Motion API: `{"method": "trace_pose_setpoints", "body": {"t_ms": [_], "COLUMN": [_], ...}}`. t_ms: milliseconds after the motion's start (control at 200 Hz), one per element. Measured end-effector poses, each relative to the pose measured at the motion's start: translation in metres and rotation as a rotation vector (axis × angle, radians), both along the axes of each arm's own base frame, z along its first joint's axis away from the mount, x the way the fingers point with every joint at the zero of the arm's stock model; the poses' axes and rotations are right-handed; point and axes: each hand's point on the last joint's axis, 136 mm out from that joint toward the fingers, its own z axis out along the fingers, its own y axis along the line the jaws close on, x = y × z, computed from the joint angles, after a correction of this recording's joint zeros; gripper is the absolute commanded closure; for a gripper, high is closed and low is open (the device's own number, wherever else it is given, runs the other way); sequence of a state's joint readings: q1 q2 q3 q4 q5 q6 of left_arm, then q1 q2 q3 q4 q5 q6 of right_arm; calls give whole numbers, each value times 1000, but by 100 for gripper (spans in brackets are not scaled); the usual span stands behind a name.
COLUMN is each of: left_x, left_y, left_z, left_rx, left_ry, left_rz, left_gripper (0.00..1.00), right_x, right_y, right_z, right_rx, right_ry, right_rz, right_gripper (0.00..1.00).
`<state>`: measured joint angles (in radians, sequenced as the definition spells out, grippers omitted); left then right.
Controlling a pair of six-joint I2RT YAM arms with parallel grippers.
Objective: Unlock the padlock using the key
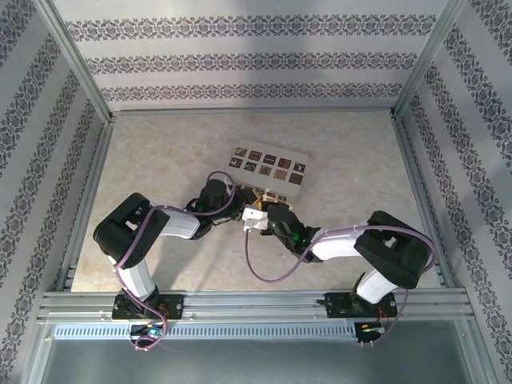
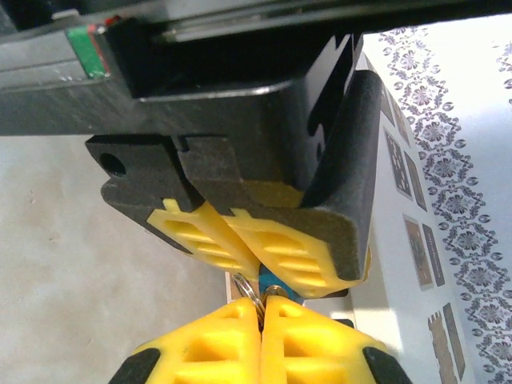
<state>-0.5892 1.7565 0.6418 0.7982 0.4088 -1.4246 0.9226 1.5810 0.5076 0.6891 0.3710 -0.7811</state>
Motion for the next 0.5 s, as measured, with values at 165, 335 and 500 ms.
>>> {"method": "trace_pose_setpoints", "body": {"t_ms": [165, 335, 500], "left_x": [0, 0, 0], "left_y": [0, -1, -2], "left_z": [1, 2, 5], "left_rx": [-3, -10, -19], "left_ry": [0, -2, -11], "left_rz": [-1, -2, -6], "left_gripper": [94, 94, 94], "right_x": [-1, -2, -1], "right_y": [0, 0, -1], "right_z": [1, 2, 6], "right_rx": [12, 50, 142], "right_ry": [-8, -4, 18], "right_rz": [-29, -70, -125], "right_gripper": [100, 100, 100]}}
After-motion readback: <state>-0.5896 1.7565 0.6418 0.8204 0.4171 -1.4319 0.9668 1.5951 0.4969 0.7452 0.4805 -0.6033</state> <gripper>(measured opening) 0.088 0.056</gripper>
